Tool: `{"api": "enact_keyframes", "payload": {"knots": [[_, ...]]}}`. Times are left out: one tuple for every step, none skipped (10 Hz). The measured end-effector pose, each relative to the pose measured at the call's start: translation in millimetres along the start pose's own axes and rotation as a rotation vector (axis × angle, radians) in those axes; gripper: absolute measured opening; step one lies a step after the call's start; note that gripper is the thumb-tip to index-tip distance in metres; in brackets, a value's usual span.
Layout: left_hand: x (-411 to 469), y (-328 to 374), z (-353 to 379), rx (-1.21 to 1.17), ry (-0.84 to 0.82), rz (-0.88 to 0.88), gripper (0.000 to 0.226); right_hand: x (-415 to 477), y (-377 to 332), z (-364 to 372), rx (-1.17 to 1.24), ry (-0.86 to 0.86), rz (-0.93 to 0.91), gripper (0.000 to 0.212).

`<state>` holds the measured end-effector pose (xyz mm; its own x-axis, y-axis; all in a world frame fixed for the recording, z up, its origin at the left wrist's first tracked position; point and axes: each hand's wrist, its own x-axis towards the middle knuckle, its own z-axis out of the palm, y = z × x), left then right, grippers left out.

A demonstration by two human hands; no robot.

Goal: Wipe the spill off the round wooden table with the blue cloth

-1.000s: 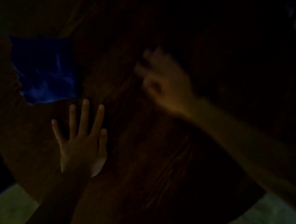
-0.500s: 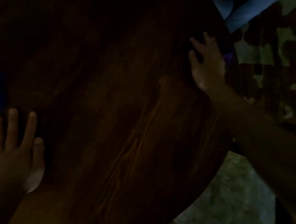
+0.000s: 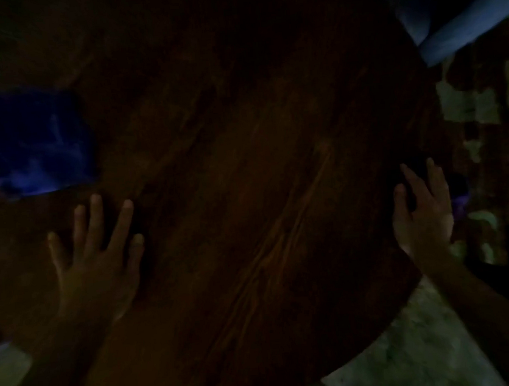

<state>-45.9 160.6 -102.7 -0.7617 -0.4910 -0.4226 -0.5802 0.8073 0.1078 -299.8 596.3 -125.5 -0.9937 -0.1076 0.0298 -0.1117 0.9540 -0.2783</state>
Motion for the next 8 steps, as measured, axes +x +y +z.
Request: {"api": "enact_keyframes", "payload": {"knots": [[-33,-27,-1,-0.004,-0.007,-0.040,0.071,-17,-80,27,0.049,0.166,0.300,0.045],[-63,-63,10,0.003,-0.079,-0.064,0.069,-52,-174,52,0.068,0.075,0.170,0.045],[-93,-107,15,0.031,-0.118,-0.081,0.067,-108,-288,74,0.132,-0.059,-0.006,0.046],[-114,-133,20,0.031,-0.114,-0.099,0.065,-167,-389,88,0.156,-0.187,-0.199,0.045],[-129,-147,17,-0.004,-0.134,-0.126,0.066,-218,-455,98,0.124,-0.348,-0.366,0.046],[-143,-150,16,-0.065,-0.170,-0.114,0.070,-241,-479,97,0.069,-0.480,-0.470,0.051],[-149,-152,5,-0.164,-0.178,-0.084,0.077,-227,-483,81,0.002,-0.630,-0.508,0.062],[-162,-150,-3,-0.307,-0.378,-0.157,0.073,-223,-469,45,-0.021,-0.730,-0.492,0.070]]}}
